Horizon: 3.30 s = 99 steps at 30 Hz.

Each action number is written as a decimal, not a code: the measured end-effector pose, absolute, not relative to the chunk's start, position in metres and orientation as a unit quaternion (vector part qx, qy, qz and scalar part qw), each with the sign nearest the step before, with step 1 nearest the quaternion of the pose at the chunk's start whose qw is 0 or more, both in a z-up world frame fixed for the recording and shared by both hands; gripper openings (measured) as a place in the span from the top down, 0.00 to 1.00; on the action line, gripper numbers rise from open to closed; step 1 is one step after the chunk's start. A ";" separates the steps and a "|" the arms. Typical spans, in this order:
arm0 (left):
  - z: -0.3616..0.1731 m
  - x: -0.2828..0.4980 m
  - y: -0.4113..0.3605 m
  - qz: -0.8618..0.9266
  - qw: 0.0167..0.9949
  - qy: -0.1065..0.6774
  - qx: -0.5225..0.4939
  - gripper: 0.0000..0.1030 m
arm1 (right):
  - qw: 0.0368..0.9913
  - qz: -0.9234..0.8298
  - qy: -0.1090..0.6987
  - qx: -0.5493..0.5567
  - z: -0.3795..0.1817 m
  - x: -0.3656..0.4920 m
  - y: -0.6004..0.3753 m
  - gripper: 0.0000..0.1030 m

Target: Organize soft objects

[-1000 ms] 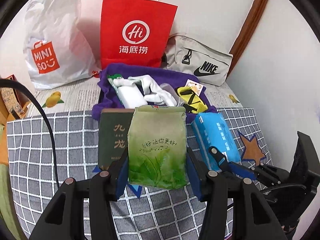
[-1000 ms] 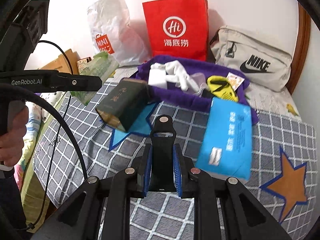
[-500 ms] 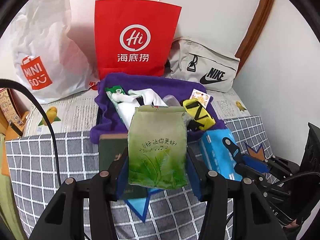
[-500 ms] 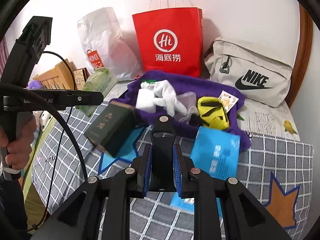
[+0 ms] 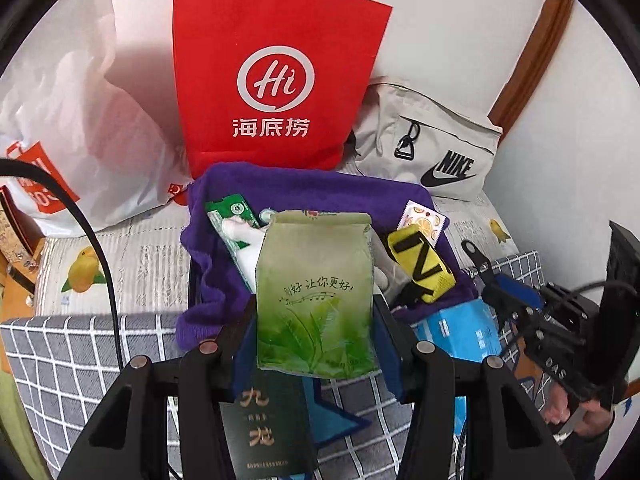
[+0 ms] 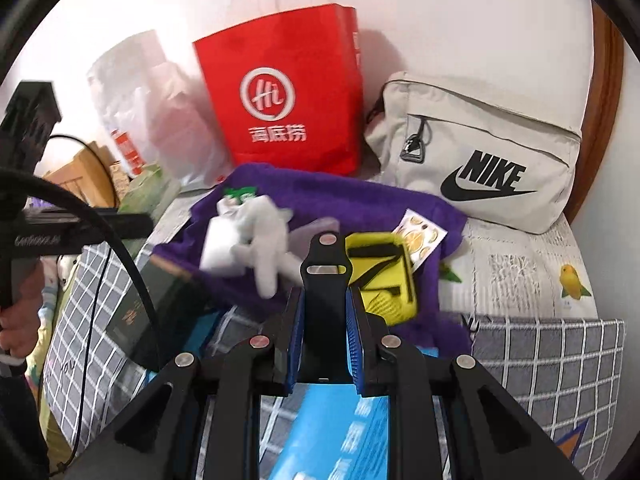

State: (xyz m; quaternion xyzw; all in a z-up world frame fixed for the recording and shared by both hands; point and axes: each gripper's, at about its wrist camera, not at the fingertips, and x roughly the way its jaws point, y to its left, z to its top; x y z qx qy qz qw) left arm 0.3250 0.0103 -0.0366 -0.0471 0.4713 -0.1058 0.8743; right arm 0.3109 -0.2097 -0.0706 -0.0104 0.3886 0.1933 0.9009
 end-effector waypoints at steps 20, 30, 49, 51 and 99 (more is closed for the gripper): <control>-0.080 0.398 -0.012 -0.145 0.840 0.521 -0.039 0.52 | 0.863 0.191 0.466 -0.037 -0.126 0.416 -0.174 0.80; -0.120 0.421 -0.013 -0.126 0.821 0.557 -0.032 0.50 | 0.845 0.190 0.498 -0.032 -0.148 0.430 -0.168 0.79; -0.099 0.407 -0.006 -0.107 0.832 0.542 -0.041 0.30 | 0.858 0.167 0.485 -0.010 -0.123 0.407 -0.192 0.37; -0.088 0.396 -0.006 -0.097 0.845 0.526 -0.025 0.27 | 0.859 0.161 0.485 -0.006 -0.119 0.398 -0.195 0.30; -0.020 0.059 -0.010 -0.036 0.920 0.390 -0.021 0.01 | 0.920 0.087 0.383 -0.006 -0.042 0.075 -0.207 0.00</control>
